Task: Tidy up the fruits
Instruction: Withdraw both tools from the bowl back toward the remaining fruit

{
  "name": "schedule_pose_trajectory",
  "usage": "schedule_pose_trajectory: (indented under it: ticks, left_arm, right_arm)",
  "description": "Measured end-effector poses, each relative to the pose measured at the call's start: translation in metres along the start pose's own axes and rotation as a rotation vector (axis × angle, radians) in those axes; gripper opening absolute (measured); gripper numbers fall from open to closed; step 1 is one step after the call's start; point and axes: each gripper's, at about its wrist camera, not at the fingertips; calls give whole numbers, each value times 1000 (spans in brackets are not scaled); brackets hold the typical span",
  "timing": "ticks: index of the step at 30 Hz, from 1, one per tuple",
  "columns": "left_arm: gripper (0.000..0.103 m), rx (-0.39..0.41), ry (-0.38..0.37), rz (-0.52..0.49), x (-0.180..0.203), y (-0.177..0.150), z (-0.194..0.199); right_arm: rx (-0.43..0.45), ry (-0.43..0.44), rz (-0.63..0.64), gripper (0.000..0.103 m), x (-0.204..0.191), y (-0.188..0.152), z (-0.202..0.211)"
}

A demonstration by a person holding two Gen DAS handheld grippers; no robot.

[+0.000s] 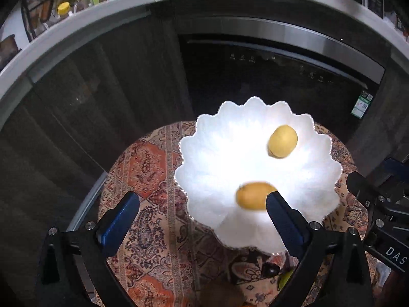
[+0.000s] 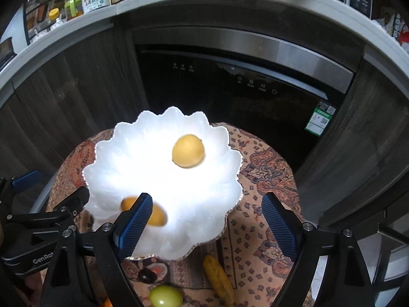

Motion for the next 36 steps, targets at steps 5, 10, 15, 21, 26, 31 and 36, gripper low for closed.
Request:
schedule_pose_trajectory:
  ticks: [5,10,15,21,26,31,36]
  left_arm:
    - [102,21,-3,7,-6,-15,21]
    - [102,31,-1,8,-7,-31,36]
    - [102,36,-10,6,-7,-50,47]
    - [102,40,-21,0,-5,-70,54]
    - [102,44,-15,-6,-4,-86,56]
    - [102,29,-25,-7,-4,-97,52]
    - [102,20,-23,-14,0,-111,49]
  right_arm:
    - [21,-9,2,88,-4,-10,23]
    - [41,-16,3,88,-9,-22,41]
    - [48,-19,1,88,-10,-39,53]
    - [43,-20,-9,88,-8,-59,60]
    - [47,-31,-10,88,-7,-75,63]
    - [31,-31,-1,88,-9,-88,60]
    - [16,-36,2,88,-8,-102,56]
Point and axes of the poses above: each gripper's, at about its wrist camera, not at the fingertips, and z roughly against the way its jaws point, x to its right, y to its top, and after that the axes turned 14 degrees about -x, right-handed
